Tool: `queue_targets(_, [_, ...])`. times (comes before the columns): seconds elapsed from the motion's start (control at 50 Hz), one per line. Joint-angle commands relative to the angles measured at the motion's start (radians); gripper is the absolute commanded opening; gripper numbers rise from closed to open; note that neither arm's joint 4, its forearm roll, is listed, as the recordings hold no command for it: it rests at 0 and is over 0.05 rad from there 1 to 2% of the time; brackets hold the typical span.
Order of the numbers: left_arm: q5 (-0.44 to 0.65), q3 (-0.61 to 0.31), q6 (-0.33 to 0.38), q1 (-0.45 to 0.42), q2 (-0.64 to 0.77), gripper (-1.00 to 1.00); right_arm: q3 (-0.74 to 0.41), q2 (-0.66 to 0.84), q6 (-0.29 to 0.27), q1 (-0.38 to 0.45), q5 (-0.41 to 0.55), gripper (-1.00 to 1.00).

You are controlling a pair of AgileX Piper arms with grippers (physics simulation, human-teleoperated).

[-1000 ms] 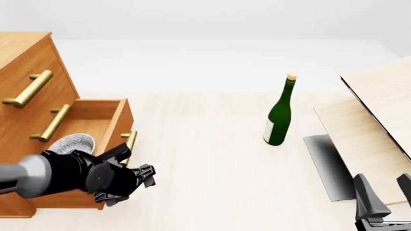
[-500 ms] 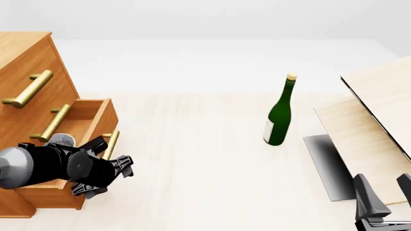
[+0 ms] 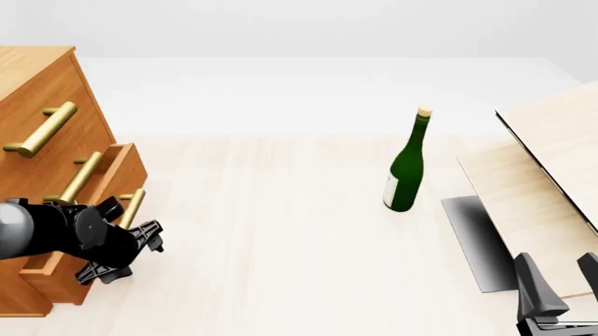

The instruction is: Put the bowl in the bottom drawer of the cabinet and close it.

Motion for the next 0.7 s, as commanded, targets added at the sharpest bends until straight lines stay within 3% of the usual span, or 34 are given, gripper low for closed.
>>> queue_targets(0.02, [-0.112,0.010,0.035,0.192,0.108,1.00,0.000,0.000,0.000,0.000,0.000,1.00])
queue_targets(0.4, [-0.121,0.019,0.096,0.280,0.072,1.00,0.000,0.000,0.000,0.000,0.000,1.00])
queue_targets(0.48, [-0.124,0.021,0.158,0.321,0.049,1.00,0.000,0.000,0.000,0.000,0.000,1.00])
queue_targets(0.7, [-0.127,0.027,0.216,0.384,0.025,1.00,0.000,0.000,0.000,0.000,0.000,1.00])
